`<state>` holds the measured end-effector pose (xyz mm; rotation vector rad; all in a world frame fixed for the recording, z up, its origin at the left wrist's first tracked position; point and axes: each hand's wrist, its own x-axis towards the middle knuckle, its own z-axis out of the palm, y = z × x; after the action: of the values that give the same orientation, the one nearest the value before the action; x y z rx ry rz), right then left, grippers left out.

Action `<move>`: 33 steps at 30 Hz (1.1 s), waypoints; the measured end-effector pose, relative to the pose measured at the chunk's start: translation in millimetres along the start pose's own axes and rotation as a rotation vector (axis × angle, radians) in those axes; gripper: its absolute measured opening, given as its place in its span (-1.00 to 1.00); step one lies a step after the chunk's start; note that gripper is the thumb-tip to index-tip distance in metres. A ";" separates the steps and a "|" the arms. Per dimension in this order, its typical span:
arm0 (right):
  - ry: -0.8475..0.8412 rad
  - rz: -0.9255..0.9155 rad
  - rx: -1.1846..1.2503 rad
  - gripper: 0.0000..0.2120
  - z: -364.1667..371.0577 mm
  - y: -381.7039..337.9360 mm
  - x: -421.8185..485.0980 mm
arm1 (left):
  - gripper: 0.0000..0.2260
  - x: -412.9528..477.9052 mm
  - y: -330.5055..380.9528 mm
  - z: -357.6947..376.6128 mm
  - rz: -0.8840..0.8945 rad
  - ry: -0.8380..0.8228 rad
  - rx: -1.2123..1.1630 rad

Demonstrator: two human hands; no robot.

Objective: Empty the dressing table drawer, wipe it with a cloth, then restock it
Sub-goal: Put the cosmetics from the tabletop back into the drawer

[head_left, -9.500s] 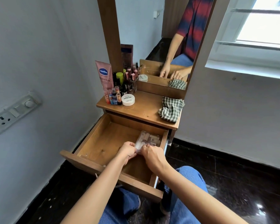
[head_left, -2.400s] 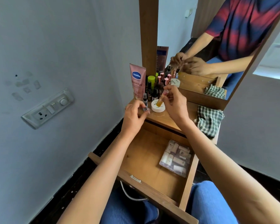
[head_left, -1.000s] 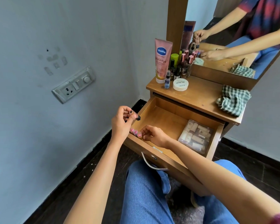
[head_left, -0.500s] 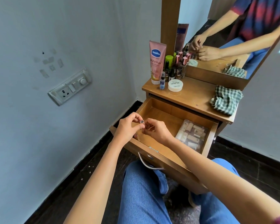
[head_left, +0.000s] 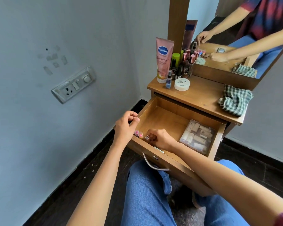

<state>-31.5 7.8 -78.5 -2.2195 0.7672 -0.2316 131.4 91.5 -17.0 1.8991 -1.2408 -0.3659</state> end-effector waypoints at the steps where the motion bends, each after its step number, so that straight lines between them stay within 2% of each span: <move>1: -0.001 0.010 0.025 -0.73 0.7 -0.3 0.6 | -0.83 0.4 -0.2 0.3 0.000 -0.002 0.005; 5: 0.003 0.020 0.106 -0.74 2.5 -1.8 3.8 | -0.84 1.3 -2.4 1.9 0.005 0.000 0.030; 28: -0.010 -0.027 0.010 -0.80 2.6 -2.5 4.8 | -0.86 -1.1 9.5 2.7 -0.008 -0.028 0.131; 33: 0.089 -0.036 -0.077 -0.79 -34.3 2.3 0.1 | -0.87 8.8 12.8 8.0 0.001 -0.049 0.124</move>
<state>-45.8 -14.3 -56.4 -2.3103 0.7966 -0.3260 122.6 77.8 -10.6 2.0048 -1.3239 -0.3429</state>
